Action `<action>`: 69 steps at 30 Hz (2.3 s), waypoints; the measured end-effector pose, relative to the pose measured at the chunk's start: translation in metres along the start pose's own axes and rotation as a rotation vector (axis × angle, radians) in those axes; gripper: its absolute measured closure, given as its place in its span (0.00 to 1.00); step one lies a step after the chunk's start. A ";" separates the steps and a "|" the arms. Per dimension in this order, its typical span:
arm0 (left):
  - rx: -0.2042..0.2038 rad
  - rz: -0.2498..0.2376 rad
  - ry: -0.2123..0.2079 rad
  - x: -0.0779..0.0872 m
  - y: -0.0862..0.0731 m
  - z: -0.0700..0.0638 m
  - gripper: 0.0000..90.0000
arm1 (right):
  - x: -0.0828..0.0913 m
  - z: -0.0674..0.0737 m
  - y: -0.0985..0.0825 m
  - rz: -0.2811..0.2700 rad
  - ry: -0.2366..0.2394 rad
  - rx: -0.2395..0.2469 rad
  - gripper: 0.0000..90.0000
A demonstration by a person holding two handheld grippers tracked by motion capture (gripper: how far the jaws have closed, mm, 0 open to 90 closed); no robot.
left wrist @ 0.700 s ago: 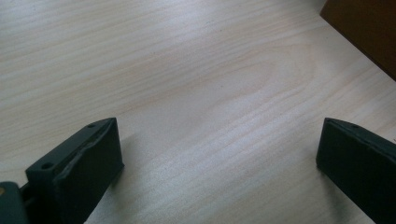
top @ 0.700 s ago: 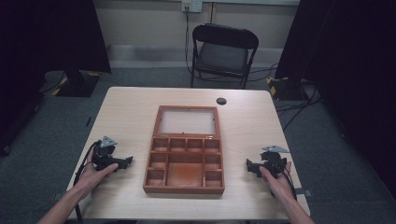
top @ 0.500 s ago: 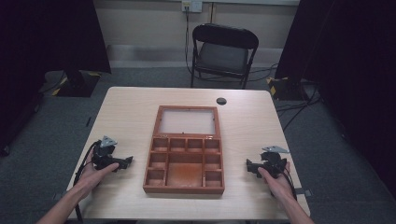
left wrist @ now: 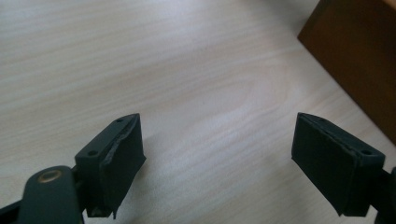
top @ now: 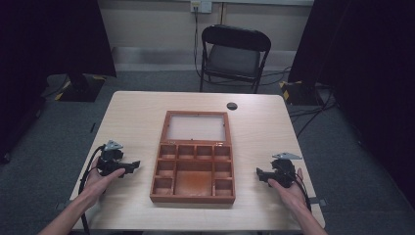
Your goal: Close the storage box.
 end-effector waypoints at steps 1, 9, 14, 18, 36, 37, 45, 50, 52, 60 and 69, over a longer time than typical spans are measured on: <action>0.001 -0.007 0.000 0.001 0.001 -0.001 0.18 | 0.001 0.001 0.000 0.000 0.003 0.005 0.16; -0.052 -0.040 -0.005 0.009 0.019 -0.015 0.21 | 0.013 0.012 0.015 -0.081 0.046 0.033 0.17; -0.063 -0.066 -0.032 0.008 0.030 -0.026 0.25 | 0.018 0.018 0.029 -0.136 0.049 0.056 0.17; -0.076 -0.046 -0.041 0.004 0.034 -0.032 0.24 | 0.018 0.023 0.040 -0.164 0.062 0.048 0.18; -0.032 -0.123 -0.042 -0.009 0.087 -0.034 0.26 | -0.019 0.079 0.094 -0.085 0.183 0.019 0.19; -0.042 -0.119 -0.035 -0.009 0.094 -0.032 0.25 | -0.021 0.080 0.100 -0.079 0.189 0.007 0.19; 0.087 -0.128 -0.057 -0.032 0.116 -0.028 0.26 | -0.040 0.081 0.130 -0.098 0.189 0.001 0.19; 0.093 -0.066 -0.065 -0.054 0.116 -0.033 0.26 | -0.064 0.081 0.135 -0.087 0.195 -0.010 0.19; 0.088 -0.056 -0.065 -0.058 0.116 -0.034 0.26 | -0.072 0.083 0.134 -0.073 0.199 -0.016 0.19; 0.064 0.013 -0.065 -0.078 0.111 -0.040 0.23 | -0.088 0.091 0.132 -0.028 0.191 0.004 0.15; 0.108 0.013 -0.091 -0.087 0.110 -0.047 0.20 | -0.104 0.095 0.135 -0.026 0.253 -0.077 0.10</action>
Point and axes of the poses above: each handheld gripper's, and its own axes: x roughly backward along the jaws, y roughly out of its top, z roughly to its left, the point moved 6 cm from there along -x, roughly forward along the jaws, and after that the axes turned 1 degree about -x, right-handed, at the moved point
